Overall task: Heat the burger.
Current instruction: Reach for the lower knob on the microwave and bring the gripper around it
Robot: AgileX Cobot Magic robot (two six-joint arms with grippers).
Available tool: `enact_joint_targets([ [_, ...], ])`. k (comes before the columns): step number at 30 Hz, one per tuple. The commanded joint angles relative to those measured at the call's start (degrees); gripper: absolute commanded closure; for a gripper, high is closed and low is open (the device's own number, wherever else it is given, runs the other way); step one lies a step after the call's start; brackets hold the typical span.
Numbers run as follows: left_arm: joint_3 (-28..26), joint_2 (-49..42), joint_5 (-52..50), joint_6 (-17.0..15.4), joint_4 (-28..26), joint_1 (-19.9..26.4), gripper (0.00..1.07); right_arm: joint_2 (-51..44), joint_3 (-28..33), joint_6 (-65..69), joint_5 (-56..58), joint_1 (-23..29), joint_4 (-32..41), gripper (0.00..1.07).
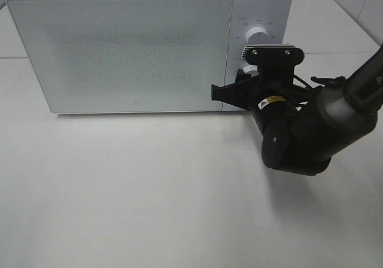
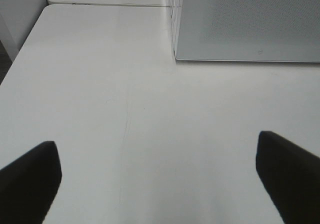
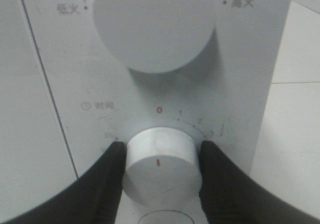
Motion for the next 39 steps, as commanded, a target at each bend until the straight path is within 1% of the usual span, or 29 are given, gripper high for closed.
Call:
enact_joint_targets([
  [1, 0.2, -1.1, -0.3, 0.0, -0.5, 0.0, 0.09, 0.1, -1.1, 2.1, -2.3, -0.6, -4.0, 0.98],
  [3, 0.2, -1.1, -0.3, 0.0, -0.5, 0.0, 0.09, 0.1, -1.1, 7.0, -3.4, -0.6, -4.0, 0.98],
  [7, 0.2, -1.1, -0.3, 0.0, -0.5, 0.0, 0.09, 0.1, -1.1, 11.5, -3.5, -0.6, -4.5, 0.98],
  [9, 0.2, -1.1, -0.3, 0.0, -0.5, 0.0, 0.09, 0.1, -1.1, 17.4, -3.4, -0.6, -7.2, 0.98],
  [10, 0.2, -1.1, -0.3, 0.0, -0.5, 0.0, 0.09, 0.1, -1.1, 17.4, -3.4, -0.6, -7.2, 0.98],
  [11, 0.2, -1.1, -0.3, 0.0, -0.5, 0.0, 0.09, 0.1, -1.1, 22.3, -3.4, -0.6, -8.8, 0.98],
  [12, 0.2, -1.1, -0.3, 0.0, -0.5, 0.0, 0.09, 0.1, -1.1, 22.3, -3.4, -0.6, -8.8, 0.98],
  [13, 0.2, -1.1, -0.3, 0.0, -0.5, 0.0, 0.09, 0.1, -1.1, 25.1, -3.4, -0.6, -9.6, 0.98],
  [14, 0.2, -1.1, -0.3, 0.0, -0.5, 0.0, 0.09, 0.1, -1.1, 30.9, -3.4, -0.6, -10.8, 0.98],
  [15, 0.2, -1.1, -0.3, 0.0, -0.5, 0.0, 0.09, 0.1, -1.1, 30.9, -3.4, -0.6, -10.8, 0.98],
  [16, 0.2, -1.1, -0.3, 0.0, -0.5, 0.0, 0.09, 0.1, -1.1, 34.1, -3.4, -0.6, -11.6, 0.98],
  [17, 0.2, -1.1, -0.3, 0.0, -0.5, 0.0, 0.09, 0.1, -1.1, 39.8, -3.4, -0.6, -12.5, 0.98],
  [18, 0.2, -1.1, -0.3, 0.0, -0.5, 0.0, 0.09, 0.1, -1.1, 39.8, -3.4, -0.6, -12.5, 0.98],
  [19, 0.2, -1.1, -0.3, 0.0, -0.5, 0.0, 0.09, 0.1, -1.1, 45.6, -3.4, -0.6, -13.5, 0.98],
  [20, 0.2, -1.1, -0.3, 0.0, -0.5, 0.0, 0.09, 0.1, -1.1, 45.6, -3.4, -0.6, -13.5, 0.98],
  [21, 0.2, -1.1, -0.3, 0.0, -0.5, 0.0, 0.09, 0.1, -1.1, 48.6, -3.5, -0.6, -14.0, 0.98],
  [22, 0.2, -1.1, -0.3, 0.0, -0.5, 0.0, 0.09, 0.1, -1.1, 54.5, -3.9, -0.6, -14.6, 0.98],
  [23, 0.2, -1.1, -0.3, 0.0, -0.5, 0.0, 0.09, 0.1, -1.1, 54.5, -3.9, -0.6, -14.6, 0.98],
  [24, 0.2, -1.1, -0.3, 0.0, -0.5, 0.0, 0.09, 0.1, -1.1, 60.5, -4.1, -0.6, -14.8, 0.98],
  [25, 0.2, -1.1, -0.3, 0.0, -0.5, 0.0, 0.09, 0.1, -1.1, 60.5, -4.1, -0.6, -14.8, 0.98],
  [27, 0.2, -1.1, -0.3, 0.0, -0.5, 0.0, 0.09, 0.1, -1.1, 69.9, -5.2, -0.6, -15.6, 0.98],
  [29, 0.2, -1.1, -0.3, 0.0, -0.5, 0.0, 0.09, 0.1, -1.1, 72.5, -5.4, -0.6, -15.8, 0.98],
  [30, 0.2, -1.1, -0.3, 0.0, -0.5, 0.0, 0.09, 0.1, -1.1, 78.9, -6.2, -0.6, -15.8, 0.98],
  [31, 0.2, -1.1, -0.3, 0.0, -0.5, 0.0, 0.09, 0.1, -1.1, 78.9, -6.2, -0.6, -15.8, 0.98],
  [33, 0.2, -1.1, -0.3, 0.0, -0.5, 0.0, 0.09, 0.1, -1.1, 87.0, -6.6, -0.6, -15.5, 0.98],
  [34, 0.2, -1.1, -0.3, 0.0, -0.5, 0.0, 0.09, 0.1, -1.1, 87.0, -6.6, -0.6, -15.5, 0.98],
  [35, 0.2, -1.1, -0.3, 0.0, -0.5, 0.0, 0.09, 0.1, -1.1, 92.5, -6.6, -0.6, -15.1, 0.98],
  [39, 0.2, -1.1, -0.3, 0.0, -0.5, 0.0, 0.09, 0.1, -1.1, 97.8, -6.6, -0.6, -15.1, 0.98],
])
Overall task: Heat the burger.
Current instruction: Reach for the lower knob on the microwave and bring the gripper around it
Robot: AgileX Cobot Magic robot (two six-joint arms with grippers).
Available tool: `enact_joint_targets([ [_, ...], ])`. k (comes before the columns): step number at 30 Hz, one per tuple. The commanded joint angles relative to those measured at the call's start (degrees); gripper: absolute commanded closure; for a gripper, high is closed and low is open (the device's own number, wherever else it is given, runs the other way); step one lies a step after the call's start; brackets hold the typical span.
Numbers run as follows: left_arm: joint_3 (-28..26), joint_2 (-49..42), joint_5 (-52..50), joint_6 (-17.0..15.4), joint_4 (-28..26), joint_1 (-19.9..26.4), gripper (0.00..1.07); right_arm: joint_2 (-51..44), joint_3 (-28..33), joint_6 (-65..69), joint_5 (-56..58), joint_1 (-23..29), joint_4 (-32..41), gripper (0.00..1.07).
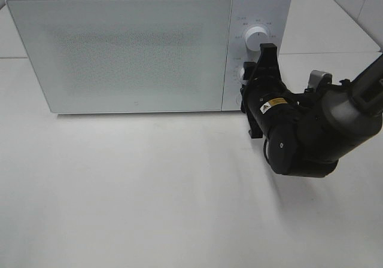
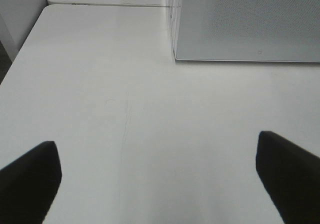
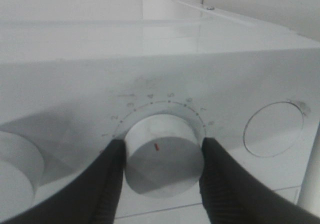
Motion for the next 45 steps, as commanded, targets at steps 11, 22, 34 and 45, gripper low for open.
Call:
enact_joint_targets([
  [11, 0.2, -1.1, -0.3, 0.0, -0.5, 0.0, 0.09, -0.3, -2.4, 10.4, -6.2, 0.2, -9.0, 1.01],
  [22, 0.2, -1.1, -0.3, 0.0, -0.5, 0.0, 0.09, -0.3, -2.4, 10.1, -6.2, 0.2, -8.5, 0.97],
  [34, 0.2, -1.1, -0.3, 0.0, -0.5, 0.0, 0.09, -0.3, -2.4, 8.8, -6.2, 0.2, -6.6, 0.89],
  [45, 0.2, -1.1, -0.3, 0.0, -0.5, 0.0, 0.09, -0.5, -2.3, 5.8, -6.1, 0.2, -1.2, 0.54],
])
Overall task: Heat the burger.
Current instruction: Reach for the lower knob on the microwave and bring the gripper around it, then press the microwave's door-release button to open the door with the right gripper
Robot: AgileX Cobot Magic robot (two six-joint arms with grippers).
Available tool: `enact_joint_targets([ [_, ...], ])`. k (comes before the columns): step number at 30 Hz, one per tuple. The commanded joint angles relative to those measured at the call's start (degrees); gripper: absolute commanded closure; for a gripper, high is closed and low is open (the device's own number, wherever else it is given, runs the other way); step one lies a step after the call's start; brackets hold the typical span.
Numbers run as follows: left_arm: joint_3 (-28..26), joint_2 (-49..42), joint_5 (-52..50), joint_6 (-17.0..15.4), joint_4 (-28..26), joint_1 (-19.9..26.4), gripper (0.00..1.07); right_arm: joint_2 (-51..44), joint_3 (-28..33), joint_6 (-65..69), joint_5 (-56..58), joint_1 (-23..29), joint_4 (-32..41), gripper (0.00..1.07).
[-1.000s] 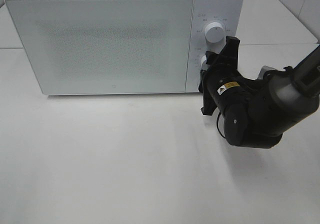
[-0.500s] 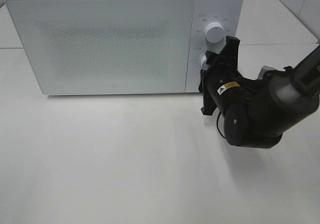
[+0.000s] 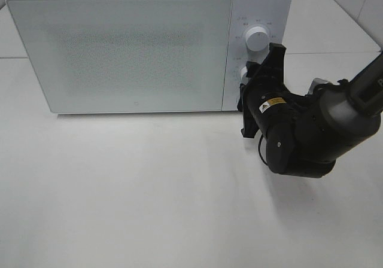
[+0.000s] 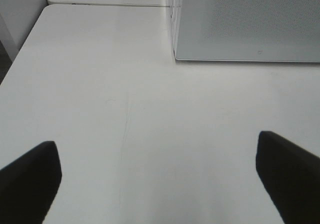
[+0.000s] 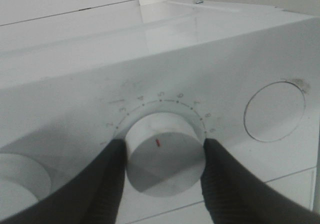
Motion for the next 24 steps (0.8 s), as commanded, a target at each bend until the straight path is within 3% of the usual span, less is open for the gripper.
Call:
enact_joint_targets([
  [1, 0.2, -1.1, -0.3, 0.0, -0.5, 0.0, 0.09, -0.5, -2.2, -2.3, -6.0, 0.0, -2.5, 0.49],
  [9, 0.2, -1.1, -0.3, 0.0, -0.5, 0.0, 0.09, -0.5, -2.2, -4.9, -4.6, 0.0, -2.4, 0.35],
  [15, 0.2, -1.1, -0.3, 0.0, -0.5, 0.0, 0.09, -0.9, -1.7, -5.2, -3.0, 0.2, -3.3, 0.34],
  [24, 0.2, -1.1, -0.3, 0.0, -0.5, 0.0, 0.09, -5.6, 3.8, -10.3, 2.6, 0.2, -8.0, 0.34],
])
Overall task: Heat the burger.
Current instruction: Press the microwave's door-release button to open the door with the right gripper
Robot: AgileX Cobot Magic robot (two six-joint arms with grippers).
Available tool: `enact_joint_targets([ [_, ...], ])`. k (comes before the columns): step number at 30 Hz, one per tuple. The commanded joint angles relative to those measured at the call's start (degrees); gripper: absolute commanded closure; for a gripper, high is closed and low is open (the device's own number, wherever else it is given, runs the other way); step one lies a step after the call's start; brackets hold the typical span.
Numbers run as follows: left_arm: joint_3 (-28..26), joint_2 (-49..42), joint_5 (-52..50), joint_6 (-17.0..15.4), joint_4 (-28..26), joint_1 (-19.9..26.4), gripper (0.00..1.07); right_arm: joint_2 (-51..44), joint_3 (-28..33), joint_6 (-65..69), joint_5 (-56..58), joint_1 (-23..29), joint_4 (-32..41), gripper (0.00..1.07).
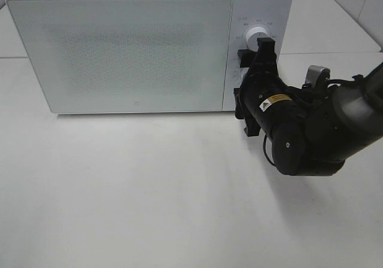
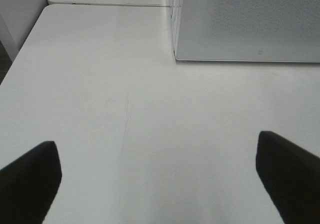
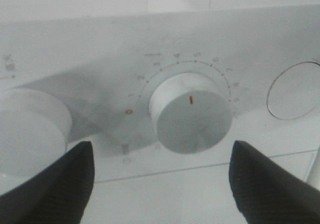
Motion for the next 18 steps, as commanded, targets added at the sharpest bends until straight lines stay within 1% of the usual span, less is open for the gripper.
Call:
enact_joint_targets([
  [1, 0.2, -1.1, -0.3, 0.0, -0.5, 0.0, 0.09, -3.6, 2.8, -4.8, 4.2, -0.2, -4.8, 0.34],
  [4, 0.2, -1.1, -0.3, 0.0, -0.5, 0.0, 0.09, -5.3, 4.4, -6.9, 6.5, -0.2, -6.2, 0.34],
  [6, 0.2, -1.1, -0.3, 0.0, -0.5, 0.0, 0.09, -8.1, 6.4, -11.9, 9.7, -0.2, -8.0, 0.34],
  [7, 0.2, -1.1, -0.3, 0.0, -0.5, 0.0, 0.09, -8.1, 6.4, -11.9, 9.7, -0.2, -8.0, 0.34],
  [9, 0.2, -1.1, -0.3, 0.0, -0.5, 0.0, 0.09, -10.8, 8.0, -17.4, 14.3, -0.2, -9.8, 0.34],
  [10, 0.2, -1.1, -0.3, 0.0, -0.5, 0.0, 0.09, -10.8, 8.0, -17.4, 14.3, -0.2, -9.8, 0.34],
  [11, 0.2, -1.1, -0.3, 0.0, -0.5, 0.0, 0.09, -13.1, 8.5, -22.6, 19.0, -0.5, -11.7, 0.34],
  [12, 0.2, -1.1, -0.3, 0.0, -0.5, 0.0, 0.09, -13.1, 8.5, -22.6, 19.0, -0.5, -11.7, 0.34],
  [13, 0.2, -1.1, -0.3, 0.0, -0.5, 0.0, 0.09, -14.2, 8.5, -25.4, 21.1, -0.5, -12.7, 0.34],
  [14, 0.2, -1.1, -0.3, 0.0, -0.5, 0.0, 0.09, -16.2, 8.5, -30.5, 26.3, -0.5, -14.6, 0.34],
  [15, 0.2, -1.1, -0.3, 0.0, -0.5, 0.0, 0.09, -16.2, 8.5, -30.5, 26.3, -0.5, -14.6, 0.34],
  [16, 0.2, -1.1, -0.3, 0.0, -0.5, 0.0, 0.09, -18.3, 8.5, -35.7, 31.7, -0.5, -15.6, 0.34],
  [17, 0.2, -1.1, -0.3, 0.0, -0.5, 0.0, 0.09, -19.4, 8.5, -38.9, 34.3, -0.5, -15.6, 0.34],
  [18, 0.2, -1.1, -0.3, 0.0, -0.5, 0.0, 0.09, -19.4, 8.5, -38.9, 34.3, -0.5, -15.6, 0.34],
])
